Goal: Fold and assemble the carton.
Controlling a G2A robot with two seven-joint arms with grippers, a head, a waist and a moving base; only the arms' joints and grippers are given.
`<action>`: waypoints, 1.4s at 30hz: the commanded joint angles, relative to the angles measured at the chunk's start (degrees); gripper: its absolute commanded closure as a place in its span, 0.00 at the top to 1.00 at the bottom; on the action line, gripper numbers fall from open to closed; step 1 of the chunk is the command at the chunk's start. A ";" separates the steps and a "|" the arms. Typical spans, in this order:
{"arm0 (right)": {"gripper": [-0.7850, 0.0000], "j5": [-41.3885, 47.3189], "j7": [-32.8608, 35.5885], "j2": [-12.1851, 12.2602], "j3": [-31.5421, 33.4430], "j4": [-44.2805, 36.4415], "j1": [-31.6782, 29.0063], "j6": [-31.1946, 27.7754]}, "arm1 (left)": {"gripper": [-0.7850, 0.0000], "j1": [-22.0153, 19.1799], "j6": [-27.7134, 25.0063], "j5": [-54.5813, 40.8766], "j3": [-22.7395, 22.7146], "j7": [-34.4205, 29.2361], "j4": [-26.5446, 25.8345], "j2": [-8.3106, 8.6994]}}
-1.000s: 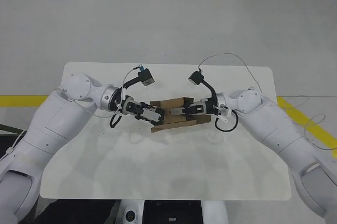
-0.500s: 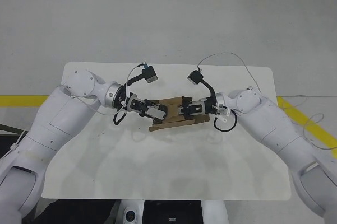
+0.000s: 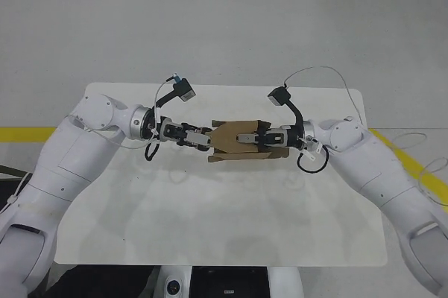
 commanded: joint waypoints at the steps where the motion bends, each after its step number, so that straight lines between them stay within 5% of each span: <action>1: 0.00 -0.25 0.28 0.34 0.30 -0.71 -0.35 0.27 | 1.00 0.54 -0.04 -0.03 -0.50 0.04 0.12 0.17; 42: 0.00 0.99 4.26 -1.46 -3.83 -6.00 -0.87 4.25 | 1.00 1.46 -0.47 0.81 -4.64 0.48 0.37 -0.20</action>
